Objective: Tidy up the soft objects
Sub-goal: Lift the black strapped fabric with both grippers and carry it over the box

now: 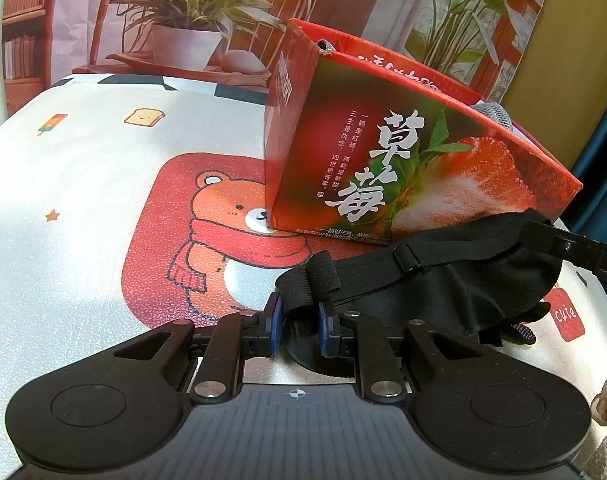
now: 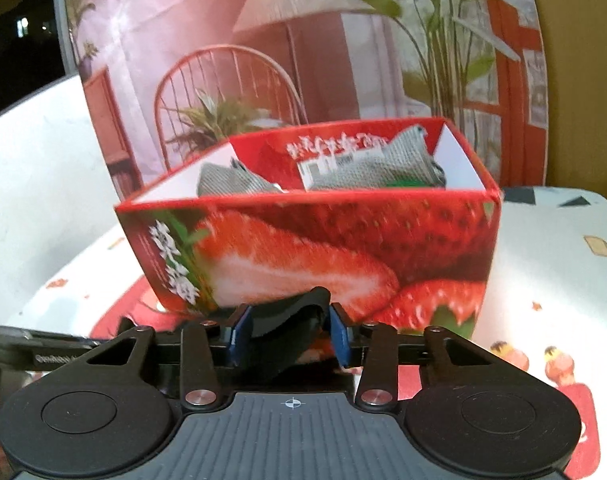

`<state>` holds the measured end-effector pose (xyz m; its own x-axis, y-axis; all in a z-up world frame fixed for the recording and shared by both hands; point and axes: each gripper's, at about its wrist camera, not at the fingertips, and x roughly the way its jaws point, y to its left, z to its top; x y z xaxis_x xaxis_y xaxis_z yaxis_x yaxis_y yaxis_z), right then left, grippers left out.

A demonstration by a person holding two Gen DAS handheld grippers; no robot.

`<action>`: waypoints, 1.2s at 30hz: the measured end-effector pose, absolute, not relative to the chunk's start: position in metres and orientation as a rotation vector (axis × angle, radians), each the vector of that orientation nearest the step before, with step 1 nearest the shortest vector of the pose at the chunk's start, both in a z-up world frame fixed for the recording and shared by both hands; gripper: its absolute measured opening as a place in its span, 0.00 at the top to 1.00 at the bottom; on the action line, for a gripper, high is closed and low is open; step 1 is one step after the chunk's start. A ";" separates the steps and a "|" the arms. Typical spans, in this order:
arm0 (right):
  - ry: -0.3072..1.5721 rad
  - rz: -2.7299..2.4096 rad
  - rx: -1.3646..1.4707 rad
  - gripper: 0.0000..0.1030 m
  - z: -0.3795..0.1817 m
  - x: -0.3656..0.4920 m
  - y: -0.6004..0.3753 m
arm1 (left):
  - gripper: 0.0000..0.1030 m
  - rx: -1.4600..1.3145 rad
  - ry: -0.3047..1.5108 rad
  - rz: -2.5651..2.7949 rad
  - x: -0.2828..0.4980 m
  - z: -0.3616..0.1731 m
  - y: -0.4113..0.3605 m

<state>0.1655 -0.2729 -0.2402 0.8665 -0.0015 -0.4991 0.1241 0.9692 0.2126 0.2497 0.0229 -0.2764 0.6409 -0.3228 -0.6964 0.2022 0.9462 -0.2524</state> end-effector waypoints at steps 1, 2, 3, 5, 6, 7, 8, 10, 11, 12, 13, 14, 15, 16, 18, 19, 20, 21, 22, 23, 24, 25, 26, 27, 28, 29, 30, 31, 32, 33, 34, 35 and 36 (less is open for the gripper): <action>0.520 -0.065 0.242 0.69 -0.239 0.166 -0.273 | 0.81 -0.158 0.823 -0.301 0.250 -0.276 0.023; 0.524 -0.065 0.241 0.74 -0.239 0.167 -0.273 | 0.81 -0.160 0.824 -0.302 0.250 -0.276 0.024; 0.530 -0.065 0.242 0.81 -0.240 0.167 -0.273 | 0.81 -0.161 0.825 -0.301 0.250 -0.275 0.024; 0.542 -0.070 0.245 0.86 -0.243 0.167 -0.275 | 0.83 -0.165 0.821 -0.299 0.249 -0.273 0.025; 0.547 -0.075 0.242 0.87 -0.244 0.167 -0.276 | 0.83 -0.166 0.811 -0.299 0.248 -0.271 0.025; 0.551 -0.079 0.238 0.87 -0.245 0.166 -0.275 | 0.84 -0.163 0.796 -0.299 0.246 -0.268 0.025; 0.556 -0.083 0.231 0.87 -0.246 0.166 -0.275 | 0.85 -0.158 0.782 -0.300 0.245 -0.265 0.025; 0.561 -0.084 0.213 0.88 -0.246 0.166 -0.274 | 0.88 -0.149 0.746 -0.308 0.242 -0.256 0.024; 0.559 -0.084 0.200 0.88 -0.245 0.166 -0.273 | 0.88 -0.144 0.727 -0.314 0.241 -0.251 0.023; 0.558 -0.083 0.190 0.88 -0.244 0.166 -0.272 | 0.89 -0.139 0.713 -0.318 0.240 -0.246 0.022; 0.555 -0.080 0.178 0.88 -0.243 0.165 -0.271 | 0.89 -0.135 0.696 -0.325 0.238 -0.241 0.021; 0.552 -0.077 0.171 0.88 -0.241 0.165 -0.270 | 0.90 -0.132 0.683 -0.329 0.237 -0.237 0.020; 0.548 -0.074 0.164 0.89 -0.240 0.164 -0.269 | 0.90 -0.127 0.670 -0.332 0.236 -0.233 0.019; 0.544 -0.072 0.158 0.89 -0.238 0.163 -0.269 | 0.90 -0.123 0.657 -0.335 0.235 -0.228 0.018; 0.532 -0.067 0.153 0.89 -0.234 0.162 -0.268 | 0.91 -0.123 0.632 -0.340 0.233 -0.220 0.017; 0.525 -0.065 0.151 0.89 -0.232 0.161 -0.268 | 0.91 -0.124 0.622 -0.341 0.233 -0.217 0.017; 0.517 -0.063 0.148 0.89 -0.229 0.160 -0.268 | 0.91 -0.125 0.611 -0.342 0.232 -0.213 0.017; 0.508 -0.060 0.145 0.89 -0.226 0.158 -0.268 | 0.91 -0.128 0.602 -0.341 0.231 -0.208 0.016; 0.500 -0.058 0.143 0.89 -0.223 0.157 -0.268 | 0.91 -0.131 0.591 -0.341 0.230 -0.204 0.017; 0.490 -0.055 0.143 0.89 -0.219 0.156 -0.267 | 0.91 -0.134 0.581 -0.342 0.229 -0.201 0.017; 0.482 -0.054 0.142 0.89 -0.216 0.155 -0.268 | 0.91 -0.136 0.571 -0.344 0.229 -0.196 0.017; 0.472 -0.053 0.142 0.89 -0.213 0.154 -0.268 | 0.91 -0.136 0.560 -0.346 0.228 -0.192 0.017; 0.464 -0.051 0.141 0.89 -0.210 0.153 -0.268 | 0.91 -0.136 0.551 -0.347 0.226 -0.189 0.017; 0.456 -0.049 0.138 0.89 -0.207 0.152 -0.268 | 0.91 -0.136 0.542 -0.349 0.226 -0.185 0.017; 0.449 -0.047 0.135 0.89 -0.203 0.152 -0.269 | 0.91 -0.134 0.533 -0.352 0.226 -0.181 0.016; 0.442 -0.045 0.133 0.89 -0.200 0.152 -0.269 | 0.91 -0.133 0.526 -0.354 0.226 -0.179 0.016; 0.437 -0.042 0.131 0.89 -0.197 0.152 -0.269 | 0.91 -0.134 0.519 -0.356 0.227 -0.176 0.015; 0.430 -0.040 0.128 0.89 -0.194 0.151 -0.268 | 0.91 -0.134 0.511 -0.357 0.227 -0.172 0.015; 0.425 -0.038 0.125 0.89 -0.191 0.152 -0.268 | 0.91 -0.133 0.504 -0.357 0.226 -0.170 0.015; 0.419 -0.036 0.119 0.89 -0.188 0.152 -0.268 | 0.91 -0.131 0.497 -0.358 0.226 -0.168 0.014; 0.413 -0.034 0.114 0.89 -0.185 0.152 -0.267 | 0.91 -0.129 0.489 -0.359 0.226 -0.165 0.013; 0.407 -0.032 0.108 0.89 -0.182 0.153 -0.267 | 0.91 -0.127 0.481 -0.361 0.226 -0.162 0.013; 0.400 -0.032 0.102 0.89 -0.179 0.153 -0.268 | 0.91 -0.125 0.475 -0.363 0.226 -0.160 0.012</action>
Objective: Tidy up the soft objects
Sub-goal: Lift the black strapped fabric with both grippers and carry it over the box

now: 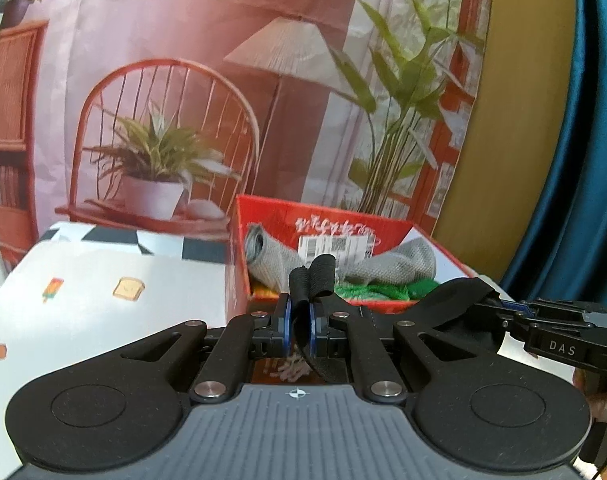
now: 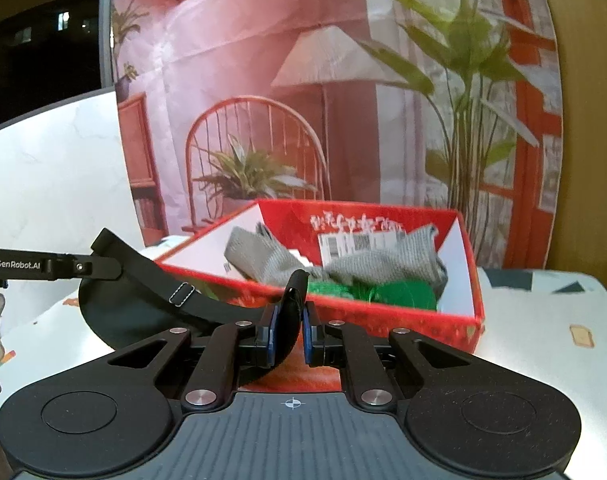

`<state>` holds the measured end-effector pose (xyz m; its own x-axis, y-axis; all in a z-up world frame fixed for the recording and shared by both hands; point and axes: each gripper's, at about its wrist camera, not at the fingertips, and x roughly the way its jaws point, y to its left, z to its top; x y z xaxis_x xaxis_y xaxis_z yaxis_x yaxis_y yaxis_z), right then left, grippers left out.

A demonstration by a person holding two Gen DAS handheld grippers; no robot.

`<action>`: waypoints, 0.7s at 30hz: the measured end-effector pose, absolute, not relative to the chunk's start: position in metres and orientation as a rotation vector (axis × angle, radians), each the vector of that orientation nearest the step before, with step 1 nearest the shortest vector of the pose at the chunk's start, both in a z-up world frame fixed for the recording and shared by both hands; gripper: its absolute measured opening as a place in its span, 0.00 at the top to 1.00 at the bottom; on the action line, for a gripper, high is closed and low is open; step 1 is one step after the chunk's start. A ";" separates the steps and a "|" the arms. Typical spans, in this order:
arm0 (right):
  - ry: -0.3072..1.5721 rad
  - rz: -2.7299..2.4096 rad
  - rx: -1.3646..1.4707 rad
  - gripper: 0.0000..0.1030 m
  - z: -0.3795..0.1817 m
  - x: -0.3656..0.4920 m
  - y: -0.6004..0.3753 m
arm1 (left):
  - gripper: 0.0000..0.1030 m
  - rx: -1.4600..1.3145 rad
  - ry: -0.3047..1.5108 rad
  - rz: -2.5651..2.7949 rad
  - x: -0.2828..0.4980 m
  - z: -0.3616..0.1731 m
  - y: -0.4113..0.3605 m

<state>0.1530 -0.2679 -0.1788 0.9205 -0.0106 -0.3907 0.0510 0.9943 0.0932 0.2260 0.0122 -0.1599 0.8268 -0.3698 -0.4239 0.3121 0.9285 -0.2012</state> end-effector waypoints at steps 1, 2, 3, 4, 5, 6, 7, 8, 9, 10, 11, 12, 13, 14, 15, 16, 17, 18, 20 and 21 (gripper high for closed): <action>0.395 -0.032 0.098 0.89 -0.176 0.154 -0.268 | 0.91 -0.126 0.468 -0.365 0.226 -0.158 0.012; 0.388 -0.033 0.094 0.89 -0.172 0.154 -0.268 | 0.91 -0.128 0.463 -0.366 0.226 -0.156 0.011; 0.382 -0.033 0.090 0.89 -0.169 0.155 -0.269 | 0.91 -0.131 0.460 -0.367 0.227 -0.154 0.011; 0.375 -0.033 0.087 0.89 -0.166 0.156 -0.270 | 0.91 -0.134 0.456 -0.367 0.228 -0.152 0.011; 0.370 -0.034 0.084 0.89 -0.162 0.157 -0.271 | 0.91 -0.135 0.452 -0.367 0.228 -0.150 0.011; 0.366 -0.034 0.082 0.89 -0.160 0.157 -0.272 | 0.91 -0.136 0.449 -0.367 0.229 -0.149 0.010; 0.361 -0.034 0.078 0.89 -0.157 0.158 -0.273 | 0.91 -0.135 0.443 -0.367 0.229 -0.146 0.010; 0.357 -0.035 0.073 0.89 -0.154 0.159 -0.274 | 0.91 -0.134 0.438 -0.369 0.230 -0.145 0.009; 0.354 -0.037 0.067 0.89 -0.152 0.160 -0.275 | 0.91 -0.132 0.432 -0.370 0.230 -0.143 0.008; 0.351 -0.039 0.060 0.89 -0.149 0.162 -0.276 | 0.91 -0.130 0.425 -0.372 0.231 -0.140 0.007; 0.347 -0.041 0.056 0.89 -0.146 0.163 -0.277 | 0.91 -0.129 0.419 -0.372 0.232 -0.138 0.006; 0.345 -0.042 0.054 0.89 -0.143 0.165 -0.279 | 0.91 -0.131 0.416 -0.372 0.234 -0.137 0.005; 0.344 -0.043 0.053 0.89 -0.141 0.168 -0.281 | 0.91 -0.134 0.415 -0.371 0.237 -0.135 0.004; 0.343 -0.044 0.054 0.89 -0.138 0.170 -0.283 | 0.91 -0.139 0.416 -0.369 0.240 -0.135 0.003; 0.343 -0.045 0.053 0.89 -0.136 0.173 -0.285 | 0.91 -0.143 0.418 -0.368 0.243 -0.134 0.001; 0.344 -0.050 0.050 0.89 -0.134 0.177 -0.289 | 0.91 -0.144 0.418 -0.365 0.248 -0.132 -0.001; 0.343 -0.055 0.048 0.89 -0.132 0.181 -0.292 | 0.91 -0.141 0.414 -0.361 0.253 -0.130 -0.003; 0.343 -0.059 0.049 0.89 -0.129 0.186 -0.296 | 0.91 -0.135 0.410 -0.358 0.257 -0.128 -0.006; 0.344 -0.069 0.058 0.89 -0.126 0.195 -0.304 | 0.91 -0.119 0.400 -0.353 0.266 -0.123 -0.012; 0.346 -0.073 0.063 0.89 -0.125 0.200 -0.309 | 0.91 -0.109 0.398 -0.353 0.271 -0.122 -0.016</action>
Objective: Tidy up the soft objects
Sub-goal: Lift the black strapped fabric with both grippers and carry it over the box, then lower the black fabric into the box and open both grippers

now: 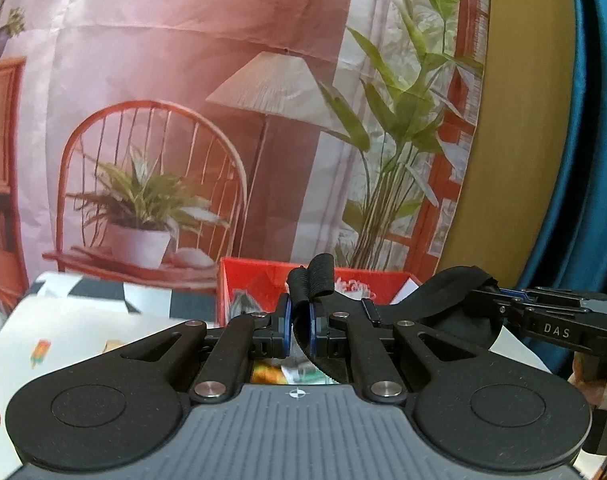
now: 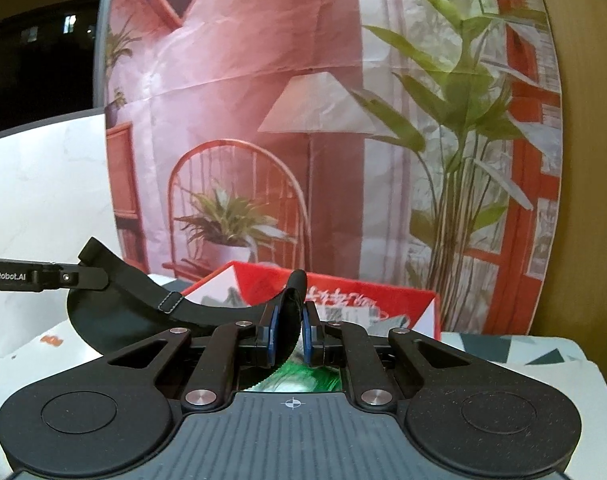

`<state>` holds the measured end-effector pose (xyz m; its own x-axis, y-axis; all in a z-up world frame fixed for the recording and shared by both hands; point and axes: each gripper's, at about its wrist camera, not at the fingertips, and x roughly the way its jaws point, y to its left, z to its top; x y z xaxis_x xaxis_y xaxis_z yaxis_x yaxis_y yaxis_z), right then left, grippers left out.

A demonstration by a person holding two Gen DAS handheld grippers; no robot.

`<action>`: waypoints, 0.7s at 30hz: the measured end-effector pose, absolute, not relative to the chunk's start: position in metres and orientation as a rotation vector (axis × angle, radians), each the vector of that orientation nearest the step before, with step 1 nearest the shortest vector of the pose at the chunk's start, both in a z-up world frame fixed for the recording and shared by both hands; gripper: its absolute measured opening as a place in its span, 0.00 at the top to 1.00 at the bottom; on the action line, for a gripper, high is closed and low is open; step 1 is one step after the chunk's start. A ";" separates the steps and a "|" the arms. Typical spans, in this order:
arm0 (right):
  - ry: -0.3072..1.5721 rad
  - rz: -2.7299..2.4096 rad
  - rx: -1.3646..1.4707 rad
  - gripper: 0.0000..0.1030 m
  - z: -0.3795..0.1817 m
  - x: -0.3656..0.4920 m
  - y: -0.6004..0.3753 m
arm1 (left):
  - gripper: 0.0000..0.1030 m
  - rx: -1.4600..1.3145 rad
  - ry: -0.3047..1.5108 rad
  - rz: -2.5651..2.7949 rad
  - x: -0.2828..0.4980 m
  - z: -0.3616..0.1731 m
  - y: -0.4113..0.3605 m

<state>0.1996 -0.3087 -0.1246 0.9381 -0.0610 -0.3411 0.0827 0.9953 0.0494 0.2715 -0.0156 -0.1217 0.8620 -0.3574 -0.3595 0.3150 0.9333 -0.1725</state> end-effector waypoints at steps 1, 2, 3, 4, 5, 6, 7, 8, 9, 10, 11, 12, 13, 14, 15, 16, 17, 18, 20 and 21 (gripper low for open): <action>0.349 -0.078 0.067 0.89 -0.124 0.204 -0.312 | 0.91 -0.099 0.396 -0.351 0.277 -0.120 -0.019; 0.355 -0.084 0.070 0.89 -0.123 0.209 -0.316 | 0.91 -0.090 0.396 -0.350 0.283 -0.119 -0.023; 0.364 -0.090 0.069 0.89 -0.123 0.214 -0.320 | 0.91 -0.081 0.399 -0.353 0.287 -0.118 -0.027; 0.372 -0.095 0.067 0.89 -0.123 0.218 -0.323 | 0.91 -0.068 0.406 -0.354 0.292 -0.119 -0.031; 0.383 -0.102 0.067 0.89 -0.124 0.223 -0.327 | 0.91 -0.057 0.414 -0.355 0.297 -0.120 -0.035; 0.395 -0.109 0.069 0.89 -0.126 0.227 -0.330 | 0.91 -0.044 0.430 -0.360 0.303 -0.122 -0.039; 0.407 -0.112 0.073 0.89 -0.129 0.230 -0.332 | 0.91 -0.032 0.446 -0.362 0.309 -0.125 -0.043; 0.426 -0.118 0.077 0.89 -0.132 0.234 -0.335 | 0.91 -0.020 0.464 -0.364 0.315 -0.129 -0.047; 0.443 -0.123 0.077 0.89 -0.136 0.238 -0.337 | 0.91 -0.011 0.481 -0.363 0.320 -0.132 -0.050; 0.459 -0.127 0.077 0.89 -0.140 0.242 -0.338 | 0.91 -0.001 0.500 -0.361 0.326 -0.137 -0.053; 0.477 -0.131 0.078 0.89 -0.145 0.245 -0.339 | 0.91 0.007 0.516 -0.360 0.331 -0.141 -0.055; 0.493 -0.134 0.076 0.89 -0.150 0.248 -0.339 | 0.91 0.021 0.528 -0.355 0.336 -0.145 -0.058; 0.508 -0.138 0.071 0.89 -0.155 0.251 -0.339 | 0.91 0.038 0.535 -0.349 0.340 -0.149 -0.060; 0.519 -0.141 0.066 0.89 -0.159 0.254 -0.339 | 0.91 0.051 0.539 -0.345 0.342 -0.152 -0.061; 0.528 -0.145 0.062 0.89 -0.163 0.256 -0.339 | 0.91 0.062 0.545 -0.341 0.346 -0.155 -0.063; 0.534 -0.149 0.058 0.89 -0.167 0.258 -0.339 | 0.91 0.067 0.549 -0.337 0.348 -0.157 -0.064; 0.536 -0.151 0.056 0.89 -0.169 0.260 -0.338 | 0.91 0.069 0.551 -0.334 0.351 -0.158 -0.064; 0.537 -0.153 0.053 0.89 -0.171 0.261 -0.337 | 0.91 0.072 0.551 -0.331 0.353 -0.158 -0.064; 0.539 -0.159 0.042 0.89 -0.174 0.263 -0.335 | 0.91 0.085 0.548 -0.324 0.357 -0.160 -0.064; 0.540 -0.158 0.035 0.89 -0.176 0.265 -0.334 | 0.91 0.091 0.554 -0.323 0.359 -0.161 -0.063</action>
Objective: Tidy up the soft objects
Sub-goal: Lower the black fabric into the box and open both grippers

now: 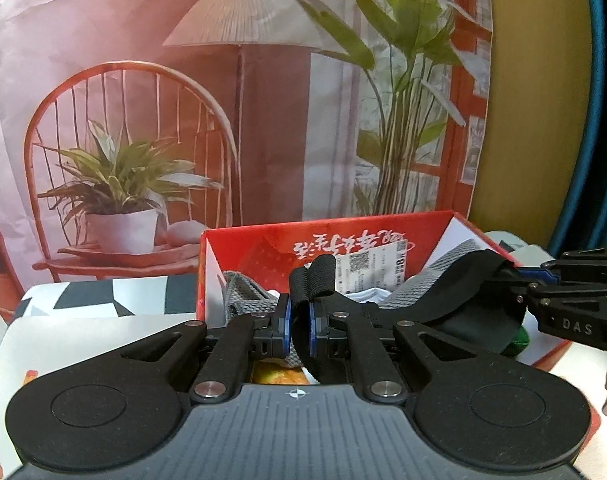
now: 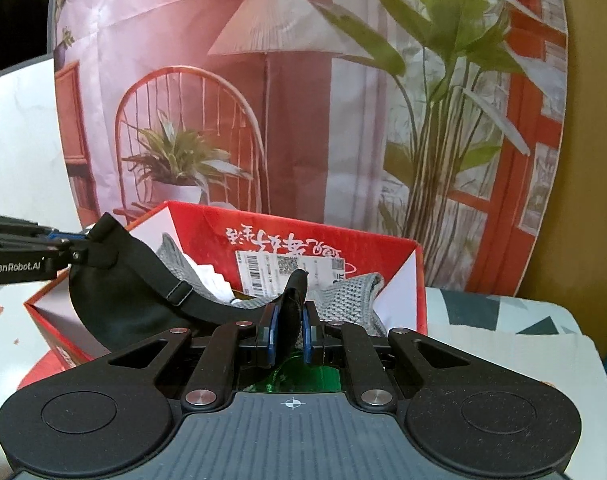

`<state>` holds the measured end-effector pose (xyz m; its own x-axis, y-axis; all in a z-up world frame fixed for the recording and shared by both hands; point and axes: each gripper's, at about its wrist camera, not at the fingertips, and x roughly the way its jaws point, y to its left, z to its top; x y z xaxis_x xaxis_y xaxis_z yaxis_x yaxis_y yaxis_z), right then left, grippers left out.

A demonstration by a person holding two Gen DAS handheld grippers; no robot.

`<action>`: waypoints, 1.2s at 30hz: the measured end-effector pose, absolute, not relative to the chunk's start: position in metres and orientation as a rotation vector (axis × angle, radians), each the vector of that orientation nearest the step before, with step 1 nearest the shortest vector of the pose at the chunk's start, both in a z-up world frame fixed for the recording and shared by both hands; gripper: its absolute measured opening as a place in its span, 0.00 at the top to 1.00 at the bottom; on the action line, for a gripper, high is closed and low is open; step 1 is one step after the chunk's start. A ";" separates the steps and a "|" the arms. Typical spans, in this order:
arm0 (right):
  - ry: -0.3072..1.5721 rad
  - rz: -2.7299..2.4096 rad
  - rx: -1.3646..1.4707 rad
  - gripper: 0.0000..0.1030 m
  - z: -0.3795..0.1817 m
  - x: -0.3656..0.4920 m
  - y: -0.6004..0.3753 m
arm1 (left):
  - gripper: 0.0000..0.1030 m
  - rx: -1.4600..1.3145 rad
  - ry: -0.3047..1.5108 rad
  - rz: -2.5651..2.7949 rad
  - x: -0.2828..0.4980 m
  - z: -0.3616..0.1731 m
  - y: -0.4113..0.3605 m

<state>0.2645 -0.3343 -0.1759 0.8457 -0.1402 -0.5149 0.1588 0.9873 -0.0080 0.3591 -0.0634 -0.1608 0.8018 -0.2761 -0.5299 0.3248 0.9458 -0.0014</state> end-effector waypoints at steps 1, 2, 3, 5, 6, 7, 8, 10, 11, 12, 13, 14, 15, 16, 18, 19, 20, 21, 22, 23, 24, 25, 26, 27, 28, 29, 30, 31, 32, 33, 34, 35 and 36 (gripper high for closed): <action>0.546 -0.154 0.032 0.89 -0.177 0.266 -0.334 | 0.91 0.097 0.564 -0.324 0.362 -0.163 -0.063; 0.555 -0.149 0.028 0.89 -0.180 0.268 -0.333 | 0.91 0.102 0.576 -0.327 0.363 -0.164 -0.064; 0.566 -0.143 0.024 0.89 -0.182 0.269 -0.331 | 0.91 0.108 0.594 -0.333 0.365 -0.168 -0.064; 0.584 -0.130 0.016 0.89 -0.187 0.269 -0.328 | 0.91 0.128 0.620 -0.341 0.367 -0.173 -0.065; 0.590 -0.126 0.014 0.89 -0.189 0.270 -0.327 | 0.91 0.138 0.628 -0.342 0.366 -0.175 -0.065; 0.593 -0.124 0.012 0.89 -0.191 0.269 -0.325 | 0.91 0.142 0.637 -0.344 0.367 -0.177 -0.065; 0.595 -0.123 0.014 0.89 -0.192 0.269 -0.324 | 0.91 0.141 0.643 -0.345 0.367 -0.178 -0.065; 0.601 -0.124 0.022 0.89 -0.193 0.269 -0.325 | 0.91 0.135 0.652 -0.346 0.367 -0.179 -0.063; 0.605 -0.126 0.027 0.89 -0.194 0.269 -0.325 | 0.91 0.132 0.655 -0.346 0.368 -0.179 -0.063; 0.609 -0.127 0.032 0.89 -0.194 0.269 -0.325 | 0.91 0.133 0.656 -0.348 0.368 -0.179 -0.062; 0.613 -0.127 0.035 0.89 -0.194 0.269 -0.326 | 0.91 0.136 0.658 -0.349 0.368 -0.180 -0.063; 0.617 -0.127 0.037 0.89 -0.195 0.269 -0.327 | 0.91 0.140 0.661 -0.349 0.369 -0.181 -0.063; 0.621 -0.127 0.039 0.89 -0.195 0.269 -0.327 | 0.91 0.144 0.663 -0.349 0.369 -0.181 -0.064; 0.624 -0.129 0.042 0.89 -0.196 0.269 -0.328 | 0.91 0.147 0.666 -0.348 0.369 -0.182 -0.065; 0.627 -0.133 0.048 0.89 -0.197 0.268 -0.328 | 0.91 0.152 0.669 -0.346 0.368 -0.183 -0.065; 0.628 -0.134 0.050 0.89 -0.197 0.267 -0.329 | 0.91 0.155 0.671 -0.343 0.368 -0.183 -0.065; 0.627 -0.136 0.051 0.89 -0.197 0.266 -0.329 | 0.90 0.157 0.673 -0.341 0.368 -0.183 -0.065; 0.626 -0.138 0.052 0.89 -0.197 0.266 -0.329 | 0.89 0.158 0.675 -0.340 0.368 -0.182 -0.064; 0.622 -0.141 0.052 0.88 -0.196 0.265 -0.329 | 0.89 0.160 0.675 -0.338 0.368 -0.182 -0.063; 0.617 -0.147 0.046 0.87 -0.195 0.264 -0.329 | 0.88 0.162 0.673 -0.335 0.368 -0.181 -0.063; 0.614 -0.151 0.039 0.86 -0.194 0.263 -0.328 | 0.84 0.165 0.671 -0.334 0.367 -0.180 -0.063; 0.612 -0.155 0.030 0.85 -0.193 0.262 -0.328 | 0.80 0.168 0.670 -0.334 0.367 -0.178 -0.063; 0.609 -0.162 0.019 0.82 -0.192 0.261 -0.327 | 0.68 0.170 0.667 -0.333 0.365 -0.177 -0.064; 0.606 -0.169 0.011 0.79 -0.191 0.261 -0.327 | 0.54 0.172 0.657 -0.333 0.363 -0.175 -0.064; 0.603 -0.177 0.003 0.77 -0.189 0.259 -0.327 | 0.49 0.174 0.643 -0.336 0.361 -0.173 -0.064; 0.596 -0.182 -0.002 0.76 -0.188 0.257 -0.327 | 0.42 0.176 0.629 -0.341 0.358 -0.171 -0.064; 0.590 -0.188 -0.006 0.73 -0.187 0.255 -0.327 | 0.39 0.178 0.620 -0.344 0.356 -0.168 -0.064; 0.587 -0.194 -0.008 0.70 -0.186 0.254 -0.327 | 0.38 0.179 0.613 -0.346 0.354 -0.166 -0.064; 0.580 -0.199 -0.010 0.62 -0.184 0.252 -0.327 | 0.34 0.177 0.608 -0.347 0.351 -0.163 -0.063; 0.573 -0.200 -0.010 0.52 -0.183 0.250 -0.327 | 0.29 0.171 0.599 -0.350 0.349 -0.161 -0.062; 0.564 -0.201 -0.011 0.48 -0.181 0.248 -0.328 | 0.26 0.165 0.592 -0.351 0.347 -0.158 -0.062; 0.555 -0.203 -0.012 0.41 -0.179 0.246 -0.328 | 0.20 0.158 0.583 -0.351 0.344 -0.156 -0.060; 0.543 -0.203 -0.011 0.36 -0.177 0.243 -0.327 | 0.14 0.150 0.573 -0.352 0.340 -0.154 -0.058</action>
